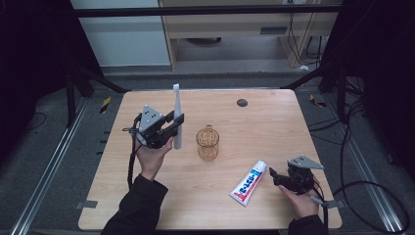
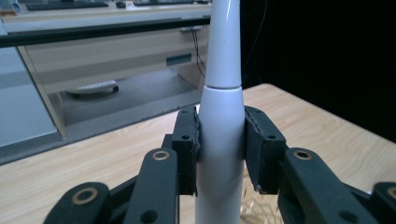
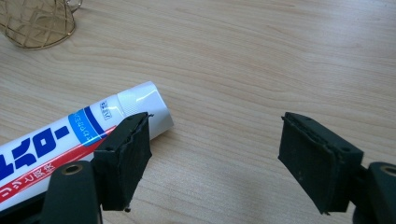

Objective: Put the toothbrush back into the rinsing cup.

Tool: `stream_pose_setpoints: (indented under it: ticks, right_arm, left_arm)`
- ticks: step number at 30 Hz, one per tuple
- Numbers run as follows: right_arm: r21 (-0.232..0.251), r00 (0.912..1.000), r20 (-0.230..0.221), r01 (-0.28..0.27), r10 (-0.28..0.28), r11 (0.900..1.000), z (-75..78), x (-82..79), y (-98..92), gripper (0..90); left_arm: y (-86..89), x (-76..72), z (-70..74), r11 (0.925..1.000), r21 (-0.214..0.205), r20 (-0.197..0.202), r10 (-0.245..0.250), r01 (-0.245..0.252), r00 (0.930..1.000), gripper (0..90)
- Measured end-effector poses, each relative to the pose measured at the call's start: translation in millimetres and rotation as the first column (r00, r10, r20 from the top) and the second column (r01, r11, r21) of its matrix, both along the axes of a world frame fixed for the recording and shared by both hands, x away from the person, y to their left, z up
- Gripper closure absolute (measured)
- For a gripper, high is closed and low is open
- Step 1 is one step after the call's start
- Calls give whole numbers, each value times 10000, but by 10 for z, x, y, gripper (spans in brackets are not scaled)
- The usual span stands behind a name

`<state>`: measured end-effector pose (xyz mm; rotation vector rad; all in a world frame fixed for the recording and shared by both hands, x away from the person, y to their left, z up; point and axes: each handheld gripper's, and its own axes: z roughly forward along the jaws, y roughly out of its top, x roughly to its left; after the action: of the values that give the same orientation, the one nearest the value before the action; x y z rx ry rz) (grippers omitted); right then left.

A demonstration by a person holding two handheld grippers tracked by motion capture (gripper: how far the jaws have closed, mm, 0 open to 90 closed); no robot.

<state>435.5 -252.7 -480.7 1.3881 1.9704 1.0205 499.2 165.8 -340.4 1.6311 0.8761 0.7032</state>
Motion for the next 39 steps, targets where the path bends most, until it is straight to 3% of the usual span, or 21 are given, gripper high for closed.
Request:
stream_pose_setpoints:
  ticks: [8, 17, 29, 39]
  right_arm:
    - [20, 10000, -29, -7, 7, 10000, -10, 5, -3, 250]
    - [2, 10000, -45, -14, 14, 10000, -18, 8, -4, 251]
    - [73, 10000, -86, 13, -13, 10000, -25, 11, -11, 251]
    - [68, 9999, -120, 6, -5, 10000, -30, 15, -10, 251]
  left_arm:
    - [-91, 95, 47, 9978, -642, 549, 219, -183, 9983, 673]
    - [-240, 154, 9, 9941, -1083, 765, 123, -40, 9970, 673]
    - [-434, 220, -65, 9926, -1211, 962, 4, 113, 9954, 672]
    - [-549, 261, -149, 9929, -1164, 855, -125, 224, 9963, 672]
